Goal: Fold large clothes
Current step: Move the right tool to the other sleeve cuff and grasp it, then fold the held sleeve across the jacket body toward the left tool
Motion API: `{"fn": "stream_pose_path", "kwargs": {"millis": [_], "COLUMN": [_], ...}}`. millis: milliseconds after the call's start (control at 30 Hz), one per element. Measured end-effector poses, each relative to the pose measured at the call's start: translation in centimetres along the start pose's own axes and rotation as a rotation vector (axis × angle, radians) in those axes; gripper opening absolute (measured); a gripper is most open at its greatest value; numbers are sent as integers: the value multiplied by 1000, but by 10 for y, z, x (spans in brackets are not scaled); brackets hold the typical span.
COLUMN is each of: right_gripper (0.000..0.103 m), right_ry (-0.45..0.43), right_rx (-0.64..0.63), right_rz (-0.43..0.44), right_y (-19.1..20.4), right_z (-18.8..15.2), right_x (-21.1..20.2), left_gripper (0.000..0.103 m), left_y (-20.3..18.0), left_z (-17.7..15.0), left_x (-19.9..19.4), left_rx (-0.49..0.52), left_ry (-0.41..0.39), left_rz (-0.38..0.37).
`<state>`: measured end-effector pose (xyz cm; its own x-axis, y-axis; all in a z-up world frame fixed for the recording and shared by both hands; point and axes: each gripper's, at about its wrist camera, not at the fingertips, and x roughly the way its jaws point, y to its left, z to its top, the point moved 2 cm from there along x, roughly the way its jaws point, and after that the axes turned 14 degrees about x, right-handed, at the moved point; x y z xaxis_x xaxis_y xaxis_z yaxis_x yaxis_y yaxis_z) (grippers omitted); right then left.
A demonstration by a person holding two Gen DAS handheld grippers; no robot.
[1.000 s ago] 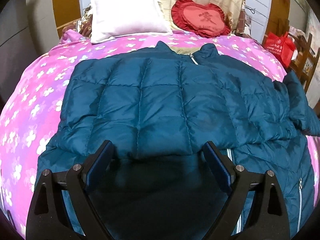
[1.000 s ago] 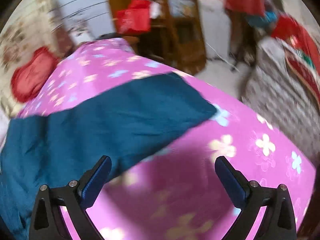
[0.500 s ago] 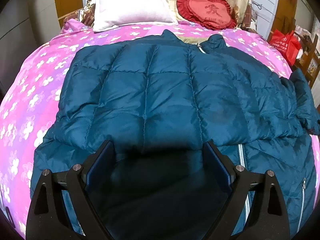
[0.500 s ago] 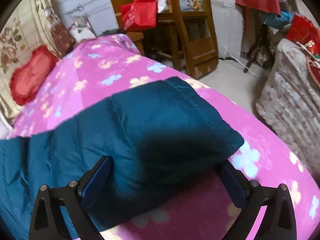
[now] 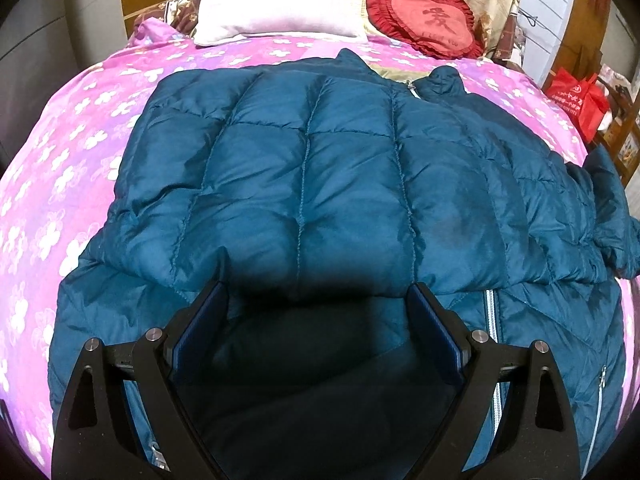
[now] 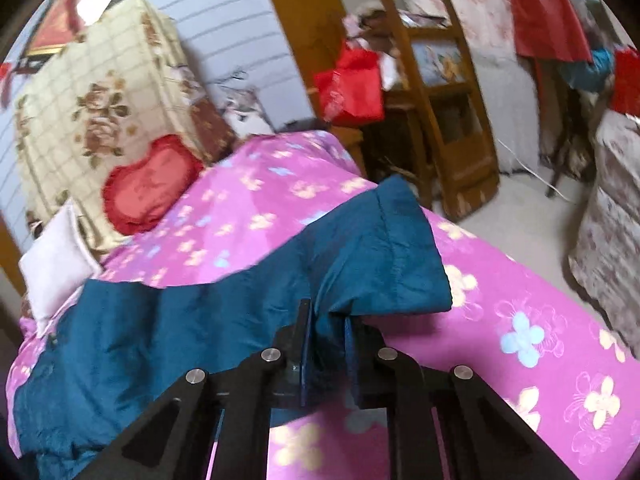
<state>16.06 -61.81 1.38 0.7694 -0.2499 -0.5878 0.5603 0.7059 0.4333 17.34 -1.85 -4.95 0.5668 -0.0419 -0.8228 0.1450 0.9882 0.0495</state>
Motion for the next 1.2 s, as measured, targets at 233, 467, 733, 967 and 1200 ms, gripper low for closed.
{"fn": "stream_pose_path", "kwargs": {"millis": [233, 467, 733, 967, 1200], "right_gripper": [12, 12, 12, 12, 12], "right_ry": [13, 58, 116, 184, 288], "right_rx": [-85, -262, -570, -767, -866], "right_rz": [113, 165, 199, 243, 397], "right_y": [55, 139, 240, 315, 374], "right_z": [-19, -79, -185, -264, -329], "right_x": [-23, -27, -22, -20, -33], "left_gripper": [92, 91, 91, 91, 91], "left_y": [2, 8, 20, 32, 49], "left_z": [-1, 0, 5, 10, 14], "left_x": [-1, -4, -8, -9, -10], "left_rx": [-13, -36, -80, -111, -153], "left_ry": [8, 9, -2, -18, -27], "left_rz": [-4, -6, -19, -29, -15]}}
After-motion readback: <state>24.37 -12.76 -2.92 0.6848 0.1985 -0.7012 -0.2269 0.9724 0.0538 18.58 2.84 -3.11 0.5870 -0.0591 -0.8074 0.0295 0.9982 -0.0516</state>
